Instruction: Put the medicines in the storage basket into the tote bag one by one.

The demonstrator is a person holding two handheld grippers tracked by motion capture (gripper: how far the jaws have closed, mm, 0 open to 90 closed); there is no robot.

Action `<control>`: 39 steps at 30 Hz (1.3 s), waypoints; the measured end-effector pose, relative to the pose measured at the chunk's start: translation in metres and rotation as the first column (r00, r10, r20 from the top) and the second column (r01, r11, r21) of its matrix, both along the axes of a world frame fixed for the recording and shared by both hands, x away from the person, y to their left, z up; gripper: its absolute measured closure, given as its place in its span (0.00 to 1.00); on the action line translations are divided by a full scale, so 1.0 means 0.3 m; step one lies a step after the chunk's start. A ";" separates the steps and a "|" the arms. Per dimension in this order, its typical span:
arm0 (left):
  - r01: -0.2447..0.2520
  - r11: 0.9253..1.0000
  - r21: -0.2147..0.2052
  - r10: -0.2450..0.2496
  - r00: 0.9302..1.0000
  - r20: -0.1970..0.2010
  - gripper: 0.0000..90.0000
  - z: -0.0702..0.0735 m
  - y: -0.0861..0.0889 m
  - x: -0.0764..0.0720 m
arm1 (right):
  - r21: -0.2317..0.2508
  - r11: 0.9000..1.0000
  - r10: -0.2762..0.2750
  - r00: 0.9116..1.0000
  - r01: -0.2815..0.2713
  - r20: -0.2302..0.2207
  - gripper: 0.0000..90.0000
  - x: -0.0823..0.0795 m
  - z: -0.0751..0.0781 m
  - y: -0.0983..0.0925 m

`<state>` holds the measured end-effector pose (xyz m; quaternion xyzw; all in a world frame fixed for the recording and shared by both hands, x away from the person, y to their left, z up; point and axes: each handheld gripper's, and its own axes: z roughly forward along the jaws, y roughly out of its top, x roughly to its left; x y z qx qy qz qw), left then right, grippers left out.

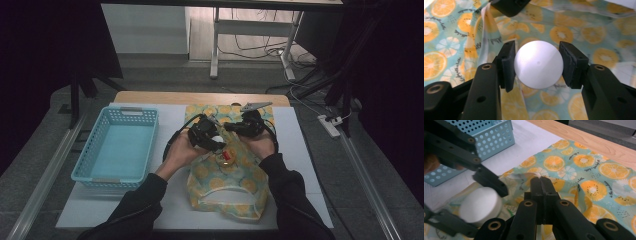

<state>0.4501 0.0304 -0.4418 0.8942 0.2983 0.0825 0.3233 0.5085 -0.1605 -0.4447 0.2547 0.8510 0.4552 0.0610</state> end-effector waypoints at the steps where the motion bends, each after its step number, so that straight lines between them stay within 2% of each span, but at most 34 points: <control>1: -0.004 1.000 0.007 0.004 1.000 0.002 0.56 -0.004 -0.004 0.007 | -0.003 1.000 -0.001 1.000 0.001 0.000 1.00 0.000 -0.001 0.001; 10: -0.043 0.999 0.017 0.043 0.999 0.022 0.56 -0.040 -0.021 0.063 | -0.005 1.000 -0.010 1.000 0.010 -0.003 1.00 0.006 -0.011 0.007; 20: -0.073 0.997 0.025 0.073 0.997 0.007 0.56 -0.094 -0.030 0.116 | -0.017 1.000 -0.020 1.000 0.020 -0.005 1.00 0.009 -0.022 0.012; 23: -0.075 0.997 0.012 0.075 0.997 0.001 0.56 -0.103 -0.026 0.123 | -0.019 1.000 -0.021 1.000 0.021 -0.008 1.00 0.009 -0.025 0.013; 26: -0.085 0.996 0.009 0.085 0.996 -0.012 0.55 -0.102 -0.022 0.130 | -0.018 1.000 -0.022 1.000 0.022 -0.008 1.00 0.009 -0.024 0.014; 29: -0.080 0.997 0.006 0.080 0.997 -0.006 0.54 -0.096 -0.018 0.127 | -0.017 1.000 -0.022 1.000 0.022 -0.007 1.00 0.008 -0.023 0.015; 35: -0.093 0.996 0.010 0.093 0.995 0.019 0.43 -0.077 -0.018 0.107 | -0.012 1.000 -0.021 1.000 0.021 -0.003 1.00 0.008 -0.019 0.012; 39: -0.093 0.995 -0.030 0.093 0.995 0.018 0.39 -0.059 -0.007 0.094 | -0.014 1.000 -0.024 1.000 0.024 -0.001 1.00 0.008 -0.018 0.010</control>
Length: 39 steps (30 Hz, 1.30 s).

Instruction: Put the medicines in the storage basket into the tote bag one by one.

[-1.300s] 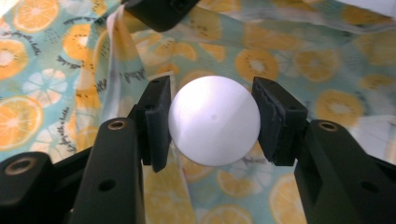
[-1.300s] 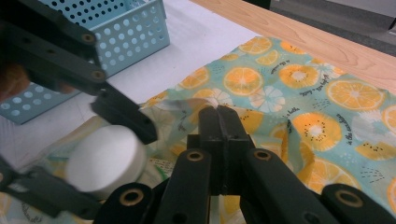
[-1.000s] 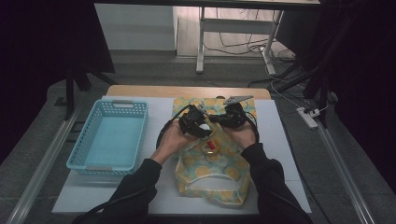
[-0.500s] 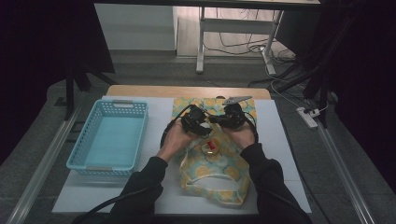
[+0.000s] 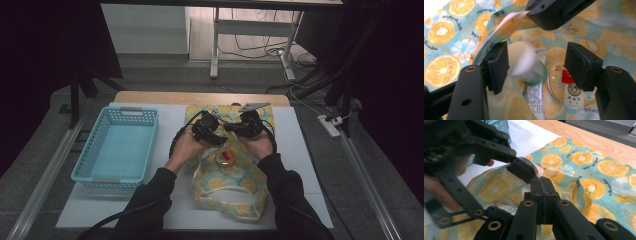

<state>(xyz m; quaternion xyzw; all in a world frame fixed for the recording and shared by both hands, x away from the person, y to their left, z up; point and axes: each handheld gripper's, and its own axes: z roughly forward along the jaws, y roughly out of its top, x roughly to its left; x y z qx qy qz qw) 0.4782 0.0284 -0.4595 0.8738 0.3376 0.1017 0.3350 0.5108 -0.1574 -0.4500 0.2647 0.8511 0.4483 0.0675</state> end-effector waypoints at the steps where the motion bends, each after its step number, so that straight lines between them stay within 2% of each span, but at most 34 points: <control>1: -0.002 1.000 -0.013 0.002 1.000 0.000 0.37 0.004 0.003 -0.004 | 0.001 1.000 0.001 1.000 -0.001 0.001 1.00 0.000 -0.001 0.000; 5: 0.006 0.999 -0.033 -0.007 1.000 -0.006 0.32 0.019 0.017 -0.021 | 0.007 1.000 -0.002 1.000 0.002 0.000 1.00 0.000 0.002 -0.003; 11: 0.019 0.995 -0.096 -0.020 1.000 -0.007 0.25 0.039 0.040 -0.054 | 0.012 1.000 -0.004 1.000 0.004 0.003 1.00 0.000 0.007 -0.006; 15: 0.046 0.993 -0.107 -0.048 0.999 -0.011 0.20 0.047 0.047 -0.081 | 0.012 1.000 -0.002 1.000 0.002 0.003 1.00 0.000 0.007 -0.008; 21: 0.099 0.985 -0.144 -0.103 0.995 -0.020 0.10 0.058 0.060 -0.119 | 0.011 1.000 -0.002 1.000 0.002 0.001 1.00 -0.001 0.008 -0.006; 24: 0.114 0.982 -0.150 -0.119 0.993 -0.021 0.07 0.068 0.066 -0.142 | 0.013 1.000 -0.002 1.000 0.002 0.002 1.00 -0.001 0.009 -0.006; 27: 0.115 0.982 -0.147 -0.118 0.993 -0.007 0.06 0.082 0.075 -0.167 | 0.014 1.000 -0.003 1.000 0.003 0.002 1.00 -0.002 0.011 -0.007; 31: 0.131 0.976 -0.176 -0.135 0.991 -0.007 0.06 0.096 0.088 -0.194 | 0.016 1.000 -0.002 1.000 0.002 0.007 1.00 -0.004 0.015 -0.006; 35: 0.144 0.973 -0.178 -0.146 0.989 -0.002 0.06 0.100 0.096 -0.223 | 0.020 1.000 -0.002 1.000 0.001 0.012 1.00 -0.006 0.023 -0.007; 39: 0.168 0.967 -0.192 -0.172 0.985 -0.007 0.04 0.094 0.102 -0.247 | 0.023 1.000 -0.002 1.000 0.002 0.018 1.00 -0.008 0.032 -0.007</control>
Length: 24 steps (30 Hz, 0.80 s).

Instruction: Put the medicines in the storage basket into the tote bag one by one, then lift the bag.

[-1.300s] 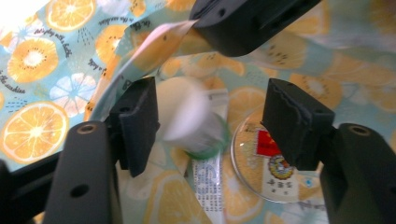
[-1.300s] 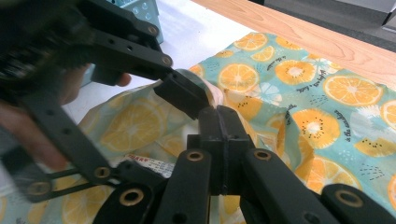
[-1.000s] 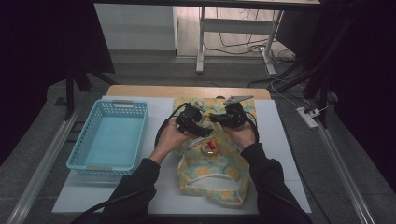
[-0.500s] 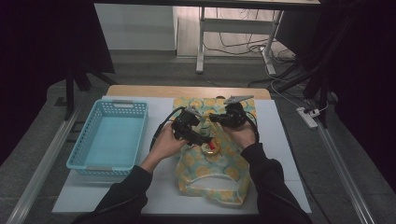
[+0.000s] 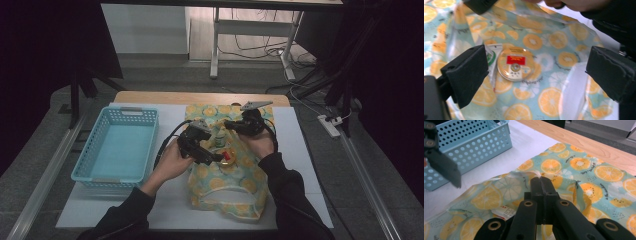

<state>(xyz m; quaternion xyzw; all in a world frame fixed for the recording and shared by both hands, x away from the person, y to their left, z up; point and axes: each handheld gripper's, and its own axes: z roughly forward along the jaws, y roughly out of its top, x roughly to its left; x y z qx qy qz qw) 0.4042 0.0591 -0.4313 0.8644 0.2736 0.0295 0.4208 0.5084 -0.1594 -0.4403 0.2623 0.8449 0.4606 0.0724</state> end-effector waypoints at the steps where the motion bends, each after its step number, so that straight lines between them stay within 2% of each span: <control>1: 0.009 1.000 -0.001 -0.009 1.000 0.001 0.04 -0.002 0.001 -0.006 | 0.001 1.000 0.000 1.000 0.000 0.001 1.00 -0.001 0.003 0.001; 5: 0.028 1.000 0.001 -0.027 1.000 -0.004 0.03 -0.014 0.004 -0.029 | 0.000 1.000 0.004 1.000 -0.004 0.005 1.00 -0.004 0.012 0.002; 11: 0.041 0.999 -0.002 -0.041 0.999 0.014 0.01 -0.022 0.010 -0.066 | 0.002 1.000 0.012 1.000 -0.012 0.009 1.00 -0.010 0.018 0.004; 14: 0.048 0.999 0.010 -0.048 0.999 0.025 0.01 -0.028 0.011 -0.081 | 0.005 1.000 0.013 1.000 -0.013 0.009 1.00 -0.012 0.019 0.004; 18: 0.054 0.998 0.007 -0.055 0.998 0.025 0.01 -0.046 0.004 -0.100 | 0.004 1.000 0.017 1.000 -0.017 0.010 1.00 -0.017 0.022 0.002; 24: 0.055 0.997 0.055 -0.054 0.998 -0.017 0.03 -0.087 -0.032 -0.121 | 0.011 1.000 0.019 1.000 -0.019 0.017 1.00 -0.019 0.030 -0.001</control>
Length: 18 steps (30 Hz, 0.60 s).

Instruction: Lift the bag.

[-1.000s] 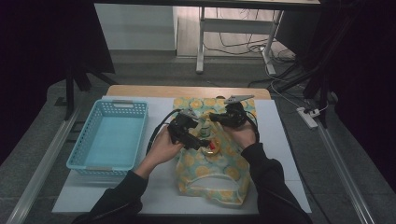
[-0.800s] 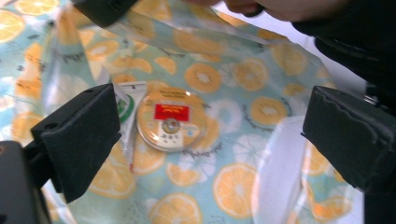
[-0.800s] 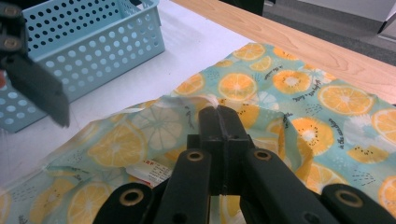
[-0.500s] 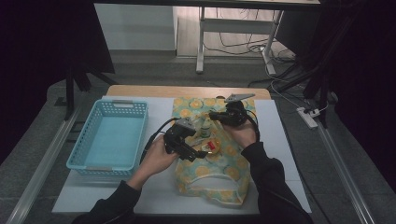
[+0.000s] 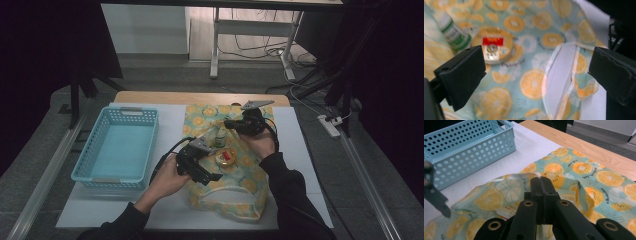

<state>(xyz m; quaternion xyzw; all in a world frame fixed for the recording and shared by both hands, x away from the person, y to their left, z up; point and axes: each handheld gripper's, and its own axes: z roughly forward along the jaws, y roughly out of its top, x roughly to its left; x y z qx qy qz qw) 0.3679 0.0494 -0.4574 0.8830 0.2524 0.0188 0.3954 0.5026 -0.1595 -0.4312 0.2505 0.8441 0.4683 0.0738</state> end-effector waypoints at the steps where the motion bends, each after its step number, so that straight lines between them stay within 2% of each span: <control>1: 0.004 1.000 0.010 -0.004 1.000 -0.002 0.04 -0.009 -0.007 -0.004 | -0.001 1.000 0.000 1.000 0.000 0.000 1.00 -0.001 0.002 0.000; 4: 0.012 0.999 0.040 -0.013 1.000 0.015 0.04 -0.038 -0.030 -0.015 | -0.001 1.000 0.002 1.000 -0.002 0.001 1.00 -0.004 0.004 0.000; 6: 0.017 0.999 0.046 -0.018 1.000 0.021 0.03 -0.055 -0.042 -0.018 | 0.000 1.000 0.004 1.000 -0.004 0.002 1.00 -0.004 0.004 0.000; 10: 0.013 0.999 0.032 -0.013 1.000 0.010 0.00 -0.099 -0.058 -0.013 | 0.003 1.000 0.006 1.000 -0.006 0.001 1.00 -0.006 0.004 0.002; 18: 0.037 0.995 0.089 -0.038 0.999 0.007 0.00 -0.168 -0.108 -0.002 | 0.003 1.000 0.007 1.000 -0.007 -0.002 1.00 -0.007 0.001 0.005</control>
